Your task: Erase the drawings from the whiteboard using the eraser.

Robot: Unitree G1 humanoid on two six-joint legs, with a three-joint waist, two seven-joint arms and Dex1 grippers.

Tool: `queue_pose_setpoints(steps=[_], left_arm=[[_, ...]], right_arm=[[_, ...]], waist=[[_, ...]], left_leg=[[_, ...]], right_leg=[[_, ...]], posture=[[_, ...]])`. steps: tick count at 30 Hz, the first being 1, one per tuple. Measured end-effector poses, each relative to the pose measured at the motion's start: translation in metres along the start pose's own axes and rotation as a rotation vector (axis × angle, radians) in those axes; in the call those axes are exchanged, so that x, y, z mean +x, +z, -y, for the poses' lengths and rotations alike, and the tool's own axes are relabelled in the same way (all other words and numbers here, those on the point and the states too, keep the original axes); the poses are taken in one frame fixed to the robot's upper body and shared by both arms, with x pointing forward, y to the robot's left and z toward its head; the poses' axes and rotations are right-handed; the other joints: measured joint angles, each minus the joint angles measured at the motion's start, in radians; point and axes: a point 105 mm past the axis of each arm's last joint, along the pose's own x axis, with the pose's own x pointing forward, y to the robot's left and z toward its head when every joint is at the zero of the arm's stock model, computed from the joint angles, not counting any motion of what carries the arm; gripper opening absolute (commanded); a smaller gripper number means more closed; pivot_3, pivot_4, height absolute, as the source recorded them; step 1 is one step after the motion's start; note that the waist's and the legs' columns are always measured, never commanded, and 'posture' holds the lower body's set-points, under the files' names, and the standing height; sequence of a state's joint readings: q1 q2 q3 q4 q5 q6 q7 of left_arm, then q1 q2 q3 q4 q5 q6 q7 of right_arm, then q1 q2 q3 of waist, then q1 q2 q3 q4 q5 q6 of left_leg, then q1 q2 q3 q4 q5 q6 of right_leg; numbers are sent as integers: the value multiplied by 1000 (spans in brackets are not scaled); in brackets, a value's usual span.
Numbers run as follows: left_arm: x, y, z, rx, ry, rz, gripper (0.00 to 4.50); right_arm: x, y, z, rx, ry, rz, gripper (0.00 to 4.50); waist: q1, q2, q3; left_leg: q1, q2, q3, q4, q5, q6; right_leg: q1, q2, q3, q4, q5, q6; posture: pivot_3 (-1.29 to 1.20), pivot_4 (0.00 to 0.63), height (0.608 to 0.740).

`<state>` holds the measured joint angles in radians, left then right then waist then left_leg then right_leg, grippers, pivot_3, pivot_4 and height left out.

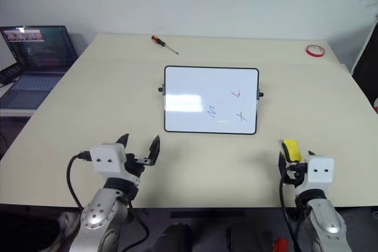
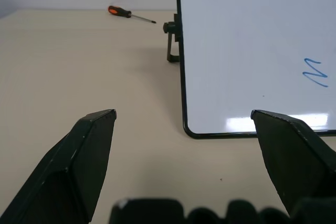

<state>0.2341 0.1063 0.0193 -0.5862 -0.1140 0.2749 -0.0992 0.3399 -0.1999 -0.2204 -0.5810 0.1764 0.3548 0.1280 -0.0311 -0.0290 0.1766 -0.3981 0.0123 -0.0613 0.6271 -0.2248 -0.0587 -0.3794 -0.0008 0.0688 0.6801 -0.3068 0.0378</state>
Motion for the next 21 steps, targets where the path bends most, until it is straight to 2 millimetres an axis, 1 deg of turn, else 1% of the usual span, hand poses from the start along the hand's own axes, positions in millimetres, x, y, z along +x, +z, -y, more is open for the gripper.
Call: queue_pose_setpoints(steps=[5,8,11,16,21], left_arm=[[4,2,5,-5,-20,13,4500],[5,2,5,-4,-26,10,4500],[5,2,6,2,-47,9,4500],[9,-2,5,2,-55,-1,4500],[13,-5,1,4,-46,0,4500]], right_arm=[[0,4,-1,-1,4,16,4492],[-3,0,-2,5,1,-1,4492],[-8,2,-2,3,-2,3,4492],[-12,-2,-2,13,-11,-11,4492],[-10,-1,-7,20,-10,-4,4492]], waist=[[1,0,0],[1,0,0],[1,0,0],[1,0,0],[1,0,0]], left_leg=[[0,0,0,0,0,0],[0,0,0,0,0,0],[0,0,0,0,0,0],[0,0,0,0,0,0],[0,0,0,0,0,0]], right_leg=[[0,0,0,0,0,0],[0,0,0,0,0,0],[0,0,0,0,0,0],[0,0,0,0,0,0],[0,0,0,0,0,0]], posture=[[0,150,740],[0,150,740],[0,150,740],[0,150,740],[0,150,740]])
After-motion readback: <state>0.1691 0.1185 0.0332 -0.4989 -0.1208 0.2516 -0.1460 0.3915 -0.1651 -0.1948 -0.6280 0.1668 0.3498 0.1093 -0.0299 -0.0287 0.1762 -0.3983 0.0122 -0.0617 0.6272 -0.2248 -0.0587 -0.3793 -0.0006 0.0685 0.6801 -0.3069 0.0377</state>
